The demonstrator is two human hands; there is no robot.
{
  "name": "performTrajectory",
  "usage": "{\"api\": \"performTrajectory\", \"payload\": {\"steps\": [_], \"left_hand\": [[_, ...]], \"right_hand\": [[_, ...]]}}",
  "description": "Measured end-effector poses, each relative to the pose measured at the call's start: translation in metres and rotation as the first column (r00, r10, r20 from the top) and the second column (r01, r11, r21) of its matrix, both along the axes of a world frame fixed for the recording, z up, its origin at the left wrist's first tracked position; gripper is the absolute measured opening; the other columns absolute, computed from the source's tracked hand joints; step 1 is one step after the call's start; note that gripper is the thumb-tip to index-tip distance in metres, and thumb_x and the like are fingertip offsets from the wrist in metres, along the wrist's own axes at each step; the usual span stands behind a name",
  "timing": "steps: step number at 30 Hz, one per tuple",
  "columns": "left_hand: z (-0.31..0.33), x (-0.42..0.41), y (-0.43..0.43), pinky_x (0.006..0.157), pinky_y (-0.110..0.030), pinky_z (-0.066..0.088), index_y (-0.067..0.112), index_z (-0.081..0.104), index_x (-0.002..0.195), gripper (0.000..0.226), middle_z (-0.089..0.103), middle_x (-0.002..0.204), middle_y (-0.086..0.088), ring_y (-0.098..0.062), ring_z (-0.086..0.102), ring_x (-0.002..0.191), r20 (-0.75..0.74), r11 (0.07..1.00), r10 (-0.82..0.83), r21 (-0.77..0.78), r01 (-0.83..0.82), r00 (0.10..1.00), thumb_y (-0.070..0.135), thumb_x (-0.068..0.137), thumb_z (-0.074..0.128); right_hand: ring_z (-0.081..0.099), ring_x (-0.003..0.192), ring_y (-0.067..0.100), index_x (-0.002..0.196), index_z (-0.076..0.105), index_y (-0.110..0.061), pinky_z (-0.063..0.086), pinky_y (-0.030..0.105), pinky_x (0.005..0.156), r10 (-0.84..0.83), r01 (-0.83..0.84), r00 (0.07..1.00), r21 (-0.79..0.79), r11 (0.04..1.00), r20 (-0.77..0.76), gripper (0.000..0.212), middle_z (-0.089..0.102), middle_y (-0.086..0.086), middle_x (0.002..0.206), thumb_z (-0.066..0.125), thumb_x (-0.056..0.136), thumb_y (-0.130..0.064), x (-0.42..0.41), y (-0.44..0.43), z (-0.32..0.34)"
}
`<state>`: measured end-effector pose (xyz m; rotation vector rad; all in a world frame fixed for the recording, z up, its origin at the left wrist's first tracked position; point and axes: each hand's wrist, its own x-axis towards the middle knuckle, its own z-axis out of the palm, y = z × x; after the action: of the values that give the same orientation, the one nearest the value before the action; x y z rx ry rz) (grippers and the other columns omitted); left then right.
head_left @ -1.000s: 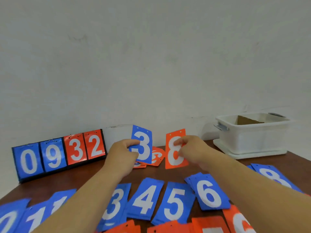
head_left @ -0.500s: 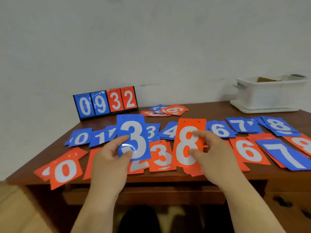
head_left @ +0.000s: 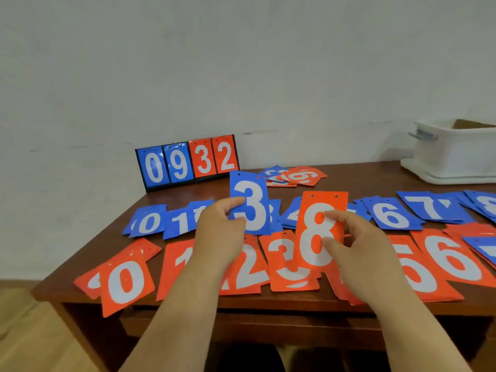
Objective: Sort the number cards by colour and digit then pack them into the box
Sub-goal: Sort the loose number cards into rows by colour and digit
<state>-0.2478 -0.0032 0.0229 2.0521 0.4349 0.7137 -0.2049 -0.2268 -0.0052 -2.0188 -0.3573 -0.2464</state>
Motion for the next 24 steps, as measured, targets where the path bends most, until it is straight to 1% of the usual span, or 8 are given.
{"api": "performTrajectory", "payload": {"steps": [4, 7, 10, 11, 13, 16, 19, 24], "left_hand": [[-0.003, 0.081, 0.016, 0.05, -0.009, 0.041, 0.023, 0.064, 0.133, 0.05, 0.057, 0.142, -0.002, -0.007, 0.063, 0.082, -0.135, 0.991, -0.016, 0.128, 0.033, 0.991, -0.001, 0.091, 0.055], [-0.019, 0.113, 0.022, 0.073, -0.023, 0.045, 0.019, 0.064, 0.134, 0.047, 0.057, 0.143, -0.005, -0.022, 0.063, 0.108, -0.301, 0.975, 0.002, 0.212, 0.065, 0.954, 0.001, 0.09, 0.058], [-0.029, 0.121, 0.023, 0.093, -0.034, 0.049, 0.03, 0.061, 0.131, 0.048, 0.051, 0.143, -0.004, -0.027, 0.054, 0.123, -0.49, 0.932, 0.129, 0.358, 0.064, 0.862, 0.022, 0.086, 0.072], [-0.027, 0.118, 0.02, 0.097, -0.04, 0.049, 0.034, 0.059, 0.132, 0.051, 0.047, 0.142, -0.004, -0.03, 0.05, 0.125, -0.52, 0.906, 0.19, 0.42, 0.056, 0.833, 0.031, 0.084, 0.075], [-0.015, 0.107, 0.006, 0.097, -0.044, 0.05, 0.036, 0.059, 0.13, 0.048, 0.045, 0.138, -0.003, -0.029, 0.049, 0.125, -0.442, 0.891, 0.199, 0.453, 0.026, 0.875, 0.037, 0.085, 0.075], [0.006, 0.079, -0.035, 0.091, -0.031, 0.049, 0.037, 0.064, 0.121, 0.03, 0.054, 0.129, 0.01, -0.011, 0.056, 0.113, -0.183, 0.964, -0.084, 0.235, 0.127, 0.979, 0.033, 0.091, 0.07], [0.008, 0.049, -0.09, 0.074, -0.021, 0.046, 0.042, 0.067, 0.115, 0.023, 0.06, 0.118, 0.02, 0.002, 0.059, 0.102, -0.098, 0.945, -0.327, -0.034, 0.325, 0.94, 0.034, 0.094, 0.067], [-0.016, 0.041, -0.165, 0.062, -0.019, 0.049, 0.038, 0.073, 0.099, 0.027, 0.069, 0.102, 0.006, -0.002, 0.064, 0.074, -0.069, 0.861, -0.487, -0.208, 0.465, 0.87, 0.014, 0.089, 0.071]], "right_hand": [[0.058, 0.09, -0.002, 0.12, 0.059, -0.048, 0.045, 0.015, 0.072, -0.02, 0.021, 0.999, 0.013, 1.0, -0.033, 0.045, 0.062, -0.018, 0.111, 0.071, 0.089, -0.019, 0.015, -0.011, -0.003], [0.06, 0.092, 0.002, 0.113, 0.057, -0.054, 0.051, 0.026, 0.079, -0.049, 0.05, 0.998, 0.017, 0.999, -0.048, 0.045, 0.064, -0.014, 0.114, 0.071, 0.088, -0.02, 0.023, -0.021, -0.007], [0.061, 0.087, 0.002, 0.115, 0.057, -0.054, 0.048, 0.012, 0.063, -0.05, 0.051, 0.997, 0.01, 0.999, -0.061, 0.044, 0.062, -0.013, 0.114, 0.07, 0.09, -0.021, 0.028, -0.031, -0.007], [0.061, 0.086, 0.001, 0.118, 0.056, -0.053, 0.046, 0.009, 0.058, -0.045, 0.046, 0.996, 0.002, 0.999, -0.072, 0.044, 0.061, -0.013, 0.115, 0.069, 0.091, -0.022, 0.029, -0.033, -0.006], [0.06, 0.092, 0.0, 0.119, 0.056, -0.053, 0.049, 0.012, 0.068, -0.03, 0.031, 0.998, 0.014, 0.999, -0.062, 0.044, 0.061, -0.015, 0.118, 0.069, 0.091, -0.022, 0.029, -0.037, -0.004], [0.061, 0.1, 0.003, 0.117, 0.06, -0.05, 0.054, 0.029, 0.09, -0.013, 0.017, 0.997, 0.056, 0.998, -0.071, 0.041, 0.062, -0.019, 0.119, 0.068, 0.092, -0.019, 0.024, -0.044, -0.004], [0.063, 0.099, 0.003, 0.121, 0.063, -0.047, 0.054, 0.03, 0.089, -0.019, 0.026, 0.997, 0.085, 0.996, -0.074, 0.042, 0.065, -0.019, 0.116, 0.066, 0.092, -0.017, 0.019, -0.058, -0.005], [0.063, 0.095, 0.002, 0.114, 0.065, -0.046, 0.054, 0.027, 0.084, -0.096, 0.106, 0.993, 0.149, 0.983, -0.071, 0.041, 0.067, -0.02, 0.108, 0.067, 0.09, -0.013, 0.011, -0.109, -0.008]]}}
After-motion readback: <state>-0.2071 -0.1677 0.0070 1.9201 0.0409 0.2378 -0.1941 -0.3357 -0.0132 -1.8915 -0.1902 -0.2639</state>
